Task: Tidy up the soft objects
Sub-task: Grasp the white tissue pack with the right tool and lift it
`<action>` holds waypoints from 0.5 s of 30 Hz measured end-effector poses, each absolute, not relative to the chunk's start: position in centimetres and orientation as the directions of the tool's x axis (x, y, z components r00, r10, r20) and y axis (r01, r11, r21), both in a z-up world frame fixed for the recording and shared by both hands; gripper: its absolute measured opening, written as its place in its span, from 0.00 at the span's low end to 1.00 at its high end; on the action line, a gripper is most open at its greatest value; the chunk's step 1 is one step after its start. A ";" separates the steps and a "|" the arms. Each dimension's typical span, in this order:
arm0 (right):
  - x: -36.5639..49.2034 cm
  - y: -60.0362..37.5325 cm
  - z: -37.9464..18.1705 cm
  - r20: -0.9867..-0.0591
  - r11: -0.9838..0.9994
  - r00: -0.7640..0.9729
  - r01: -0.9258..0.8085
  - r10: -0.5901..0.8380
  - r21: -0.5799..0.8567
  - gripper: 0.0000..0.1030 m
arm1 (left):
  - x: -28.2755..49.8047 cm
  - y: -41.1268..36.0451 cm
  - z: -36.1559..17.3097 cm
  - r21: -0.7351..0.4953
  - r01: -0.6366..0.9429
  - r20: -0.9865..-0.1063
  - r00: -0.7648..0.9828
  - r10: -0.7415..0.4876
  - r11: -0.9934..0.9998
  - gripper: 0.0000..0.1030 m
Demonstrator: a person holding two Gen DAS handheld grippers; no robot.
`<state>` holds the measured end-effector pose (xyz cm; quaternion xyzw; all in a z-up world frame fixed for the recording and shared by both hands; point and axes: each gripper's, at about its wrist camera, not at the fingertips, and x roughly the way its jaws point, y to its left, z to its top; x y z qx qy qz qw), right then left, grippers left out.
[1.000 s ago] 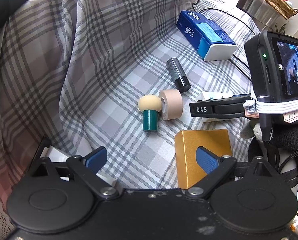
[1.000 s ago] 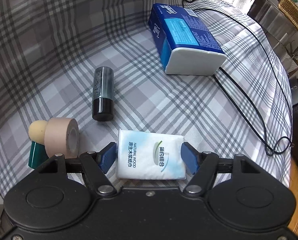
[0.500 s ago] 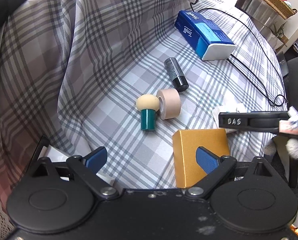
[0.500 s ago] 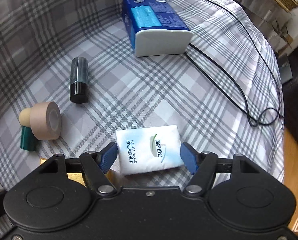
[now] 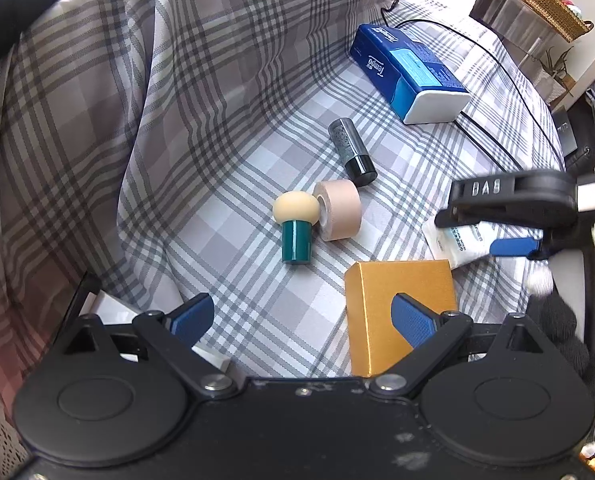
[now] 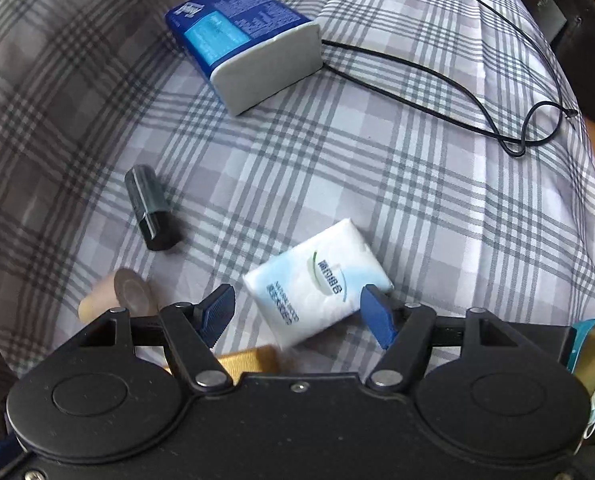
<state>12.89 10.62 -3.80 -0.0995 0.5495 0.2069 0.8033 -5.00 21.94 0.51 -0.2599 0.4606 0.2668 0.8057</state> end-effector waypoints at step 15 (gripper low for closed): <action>13.5 12.6 -6.2 -0.923 0.874 0.369 -0.477 0.107 -0.089 0.62 | -4.9 21.9 0.3 -0.166 -0.670 -0.882 0.429 0.194 0.724 0.93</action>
